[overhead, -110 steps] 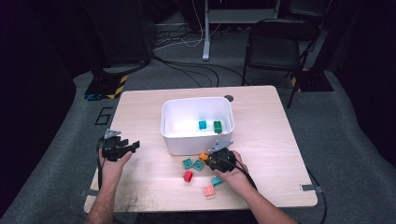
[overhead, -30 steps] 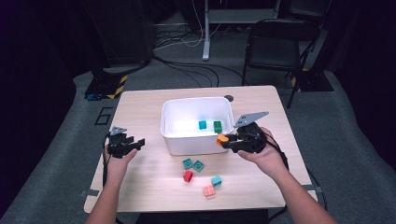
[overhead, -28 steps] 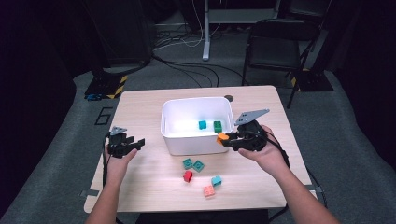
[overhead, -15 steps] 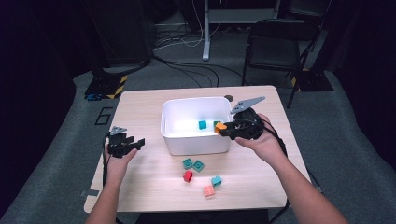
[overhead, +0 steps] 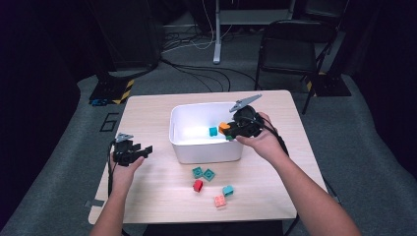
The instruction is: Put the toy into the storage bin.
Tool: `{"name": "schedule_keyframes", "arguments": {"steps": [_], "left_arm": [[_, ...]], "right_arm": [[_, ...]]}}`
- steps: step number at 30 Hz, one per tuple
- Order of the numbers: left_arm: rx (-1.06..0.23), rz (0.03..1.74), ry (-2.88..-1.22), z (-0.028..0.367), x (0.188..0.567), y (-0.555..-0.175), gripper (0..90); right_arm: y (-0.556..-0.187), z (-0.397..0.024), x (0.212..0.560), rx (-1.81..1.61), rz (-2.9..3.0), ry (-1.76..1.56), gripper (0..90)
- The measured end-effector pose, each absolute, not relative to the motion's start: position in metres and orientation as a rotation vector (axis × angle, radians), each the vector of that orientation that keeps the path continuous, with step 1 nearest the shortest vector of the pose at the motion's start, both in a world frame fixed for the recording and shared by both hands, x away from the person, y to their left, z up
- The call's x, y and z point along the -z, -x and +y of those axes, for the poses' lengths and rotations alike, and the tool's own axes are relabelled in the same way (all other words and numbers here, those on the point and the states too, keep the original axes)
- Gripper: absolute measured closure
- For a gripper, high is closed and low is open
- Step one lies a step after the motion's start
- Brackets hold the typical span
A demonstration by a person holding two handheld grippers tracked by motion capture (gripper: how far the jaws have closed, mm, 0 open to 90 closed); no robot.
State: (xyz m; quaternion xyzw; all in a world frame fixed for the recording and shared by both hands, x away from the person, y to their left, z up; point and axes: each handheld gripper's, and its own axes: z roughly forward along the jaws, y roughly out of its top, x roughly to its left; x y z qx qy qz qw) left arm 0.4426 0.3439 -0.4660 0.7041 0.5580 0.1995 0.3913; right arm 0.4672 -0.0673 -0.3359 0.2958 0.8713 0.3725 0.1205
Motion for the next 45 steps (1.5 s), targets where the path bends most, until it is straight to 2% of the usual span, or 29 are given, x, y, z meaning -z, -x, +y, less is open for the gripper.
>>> {"name": "schedule_keyframes", "arguments": {"steps": [33,45], "left_arm": [[-0.507,1.417,-1.793,0.344,0.467,-0.444,41.6],[-0.501,1.415,-1.798,0.344,0.467,-0.444,41.6]], "right_arm": [[-0.542,-0.025,0.369,-1.001,2.512,-1.032,66.5],[-0.531,-0.028,0.363,-1.025,2.505,-1.004,56.0]]}}
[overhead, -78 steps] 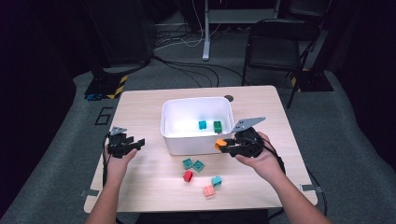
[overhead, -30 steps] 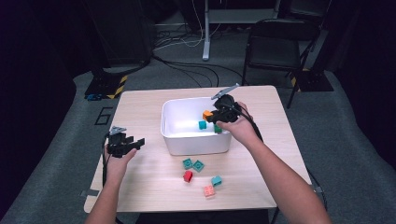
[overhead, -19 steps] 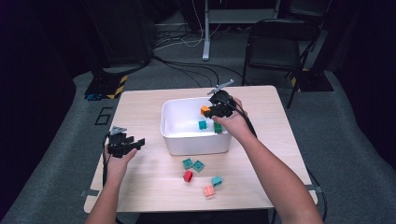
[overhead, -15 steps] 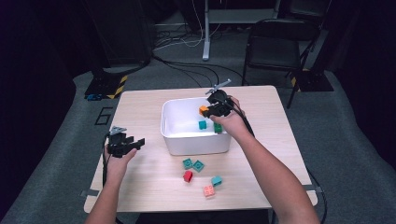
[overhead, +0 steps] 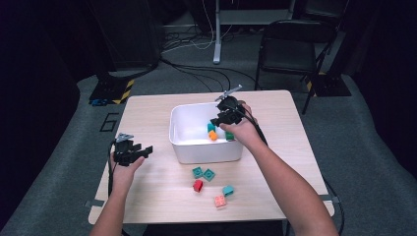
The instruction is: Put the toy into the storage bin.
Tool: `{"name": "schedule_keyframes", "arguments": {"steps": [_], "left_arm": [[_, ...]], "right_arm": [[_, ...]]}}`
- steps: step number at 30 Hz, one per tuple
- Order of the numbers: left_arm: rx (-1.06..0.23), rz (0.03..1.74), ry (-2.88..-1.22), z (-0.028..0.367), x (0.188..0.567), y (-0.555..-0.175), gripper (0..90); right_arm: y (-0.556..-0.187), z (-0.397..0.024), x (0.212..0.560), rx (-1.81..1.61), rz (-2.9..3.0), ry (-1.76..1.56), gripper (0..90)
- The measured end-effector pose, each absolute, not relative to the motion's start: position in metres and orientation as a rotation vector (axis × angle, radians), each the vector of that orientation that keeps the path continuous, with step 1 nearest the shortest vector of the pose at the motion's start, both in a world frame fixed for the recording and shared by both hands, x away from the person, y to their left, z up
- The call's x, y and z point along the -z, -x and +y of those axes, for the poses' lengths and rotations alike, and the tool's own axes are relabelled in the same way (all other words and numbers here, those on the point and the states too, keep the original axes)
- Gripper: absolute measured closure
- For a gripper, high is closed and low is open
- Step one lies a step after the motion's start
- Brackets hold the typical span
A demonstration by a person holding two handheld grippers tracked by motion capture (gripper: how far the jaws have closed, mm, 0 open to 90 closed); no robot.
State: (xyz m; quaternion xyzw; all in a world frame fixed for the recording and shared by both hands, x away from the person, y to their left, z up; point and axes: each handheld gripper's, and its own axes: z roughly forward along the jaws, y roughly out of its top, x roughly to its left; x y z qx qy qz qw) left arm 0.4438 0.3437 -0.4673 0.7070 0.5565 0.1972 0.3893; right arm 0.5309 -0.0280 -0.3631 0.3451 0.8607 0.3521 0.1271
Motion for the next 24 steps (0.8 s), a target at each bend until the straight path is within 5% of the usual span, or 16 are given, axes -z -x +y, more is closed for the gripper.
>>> {"name": "schedule_keyframes", "arguments": {"steps": [24], "left_arm": [[-0.5,1.415,-1.804,0.342,0.468,-0.444,41.6]], "right_arm": [[-0.436,-0.059,0.348,-1.243,2.504,-0.797,43.7]]}}
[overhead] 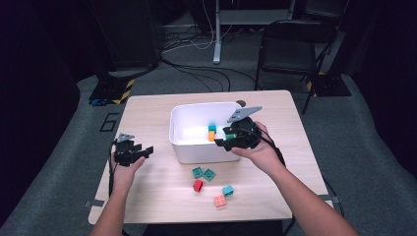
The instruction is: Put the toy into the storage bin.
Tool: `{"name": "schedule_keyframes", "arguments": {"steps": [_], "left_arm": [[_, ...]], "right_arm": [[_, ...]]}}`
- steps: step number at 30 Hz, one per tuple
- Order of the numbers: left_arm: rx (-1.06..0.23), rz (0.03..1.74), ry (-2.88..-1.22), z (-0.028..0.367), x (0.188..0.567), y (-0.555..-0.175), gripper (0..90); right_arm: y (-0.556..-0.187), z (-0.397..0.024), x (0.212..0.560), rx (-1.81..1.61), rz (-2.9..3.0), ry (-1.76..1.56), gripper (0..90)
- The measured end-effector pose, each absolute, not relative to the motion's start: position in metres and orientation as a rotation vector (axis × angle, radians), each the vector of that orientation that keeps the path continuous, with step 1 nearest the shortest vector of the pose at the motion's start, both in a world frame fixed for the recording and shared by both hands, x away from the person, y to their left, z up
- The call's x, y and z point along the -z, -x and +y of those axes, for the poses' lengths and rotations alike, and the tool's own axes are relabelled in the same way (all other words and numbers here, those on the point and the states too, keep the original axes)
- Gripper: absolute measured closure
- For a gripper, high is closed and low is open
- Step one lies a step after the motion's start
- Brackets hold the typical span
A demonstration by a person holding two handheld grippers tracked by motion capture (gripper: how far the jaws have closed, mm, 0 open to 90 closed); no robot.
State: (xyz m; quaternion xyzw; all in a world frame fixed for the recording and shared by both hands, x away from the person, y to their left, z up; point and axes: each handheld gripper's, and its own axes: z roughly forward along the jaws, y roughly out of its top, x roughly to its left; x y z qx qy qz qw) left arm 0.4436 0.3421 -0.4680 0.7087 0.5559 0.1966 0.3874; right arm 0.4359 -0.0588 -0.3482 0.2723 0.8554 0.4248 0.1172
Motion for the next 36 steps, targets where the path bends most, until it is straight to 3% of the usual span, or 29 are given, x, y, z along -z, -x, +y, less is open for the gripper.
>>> {"name": "schedule_keyframes", "arguments": {"steps": [20,36], "left_arm": [[-0.498,1.418,-1.798,0.341,0.468,-0.443,41.6],[-0.501,1.419,-1.797,0.341,0.468,-0.443,41.6]], "right_arm": [[-0.397,-0.072,0.402,-1.27,2.472,-0.832,52.7],[-0.373,-0.087,0.441,-1.282,2.397,-0.981,46.1]]}}
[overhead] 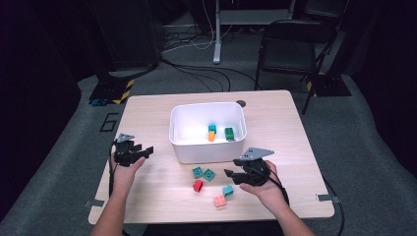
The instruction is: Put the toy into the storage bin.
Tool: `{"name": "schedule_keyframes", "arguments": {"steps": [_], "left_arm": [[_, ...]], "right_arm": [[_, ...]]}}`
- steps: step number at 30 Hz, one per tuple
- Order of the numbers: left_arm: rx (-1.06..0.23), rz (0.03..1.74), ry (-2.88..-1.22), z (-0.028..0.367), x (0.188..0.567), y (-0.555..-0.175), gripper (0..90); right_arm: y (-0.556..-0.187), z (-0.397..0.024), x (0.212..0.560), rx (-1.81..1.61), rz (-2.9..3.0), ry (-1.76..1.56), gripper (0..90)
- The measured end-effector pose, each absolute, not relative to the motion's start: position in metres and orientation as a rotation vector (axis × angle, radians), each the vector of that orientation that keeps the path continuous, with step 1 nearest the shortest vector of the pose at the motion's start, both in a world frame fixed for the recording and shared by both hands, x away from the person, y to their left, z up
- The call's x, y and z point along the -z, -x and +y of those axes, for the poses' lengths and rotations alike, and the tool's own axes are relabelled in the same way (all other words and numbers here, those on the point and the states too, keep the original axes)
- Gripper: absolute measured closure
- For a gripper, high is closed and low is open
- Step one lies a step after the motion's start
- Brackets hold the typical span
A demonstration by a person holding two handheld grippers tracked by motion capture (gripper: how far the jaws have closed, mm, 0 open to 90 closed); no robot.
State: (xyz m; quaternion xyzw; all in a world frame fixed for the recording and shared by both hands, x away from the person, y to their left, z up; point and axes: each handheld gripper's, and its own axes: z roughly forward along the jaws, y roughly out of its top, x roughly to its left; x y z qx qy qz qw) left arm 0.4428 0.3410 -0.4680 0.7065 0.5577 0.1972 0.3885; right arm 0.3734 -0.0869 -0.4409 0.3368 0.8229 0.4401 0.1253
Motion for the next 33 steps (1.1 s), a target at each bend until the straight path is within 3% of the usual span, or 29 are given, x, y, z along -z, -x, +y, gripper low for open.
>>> {"name": "schedule_keyframes", "arguments": {"steps": [13,33], "left_arm": [[-0.495,1.423,-1.799,0.342,0.469,-0.444,41.6],[-0.491,1.423,-1.815,0.341,0.472,-0.446,41.6]], "right_arm": [[-0.36,-0.084,0.463,-1.302,2.458,-0.935,51.5],[-0.353,-0.063,0.491,-1.153,2.509,-0.901,46.2]]}}
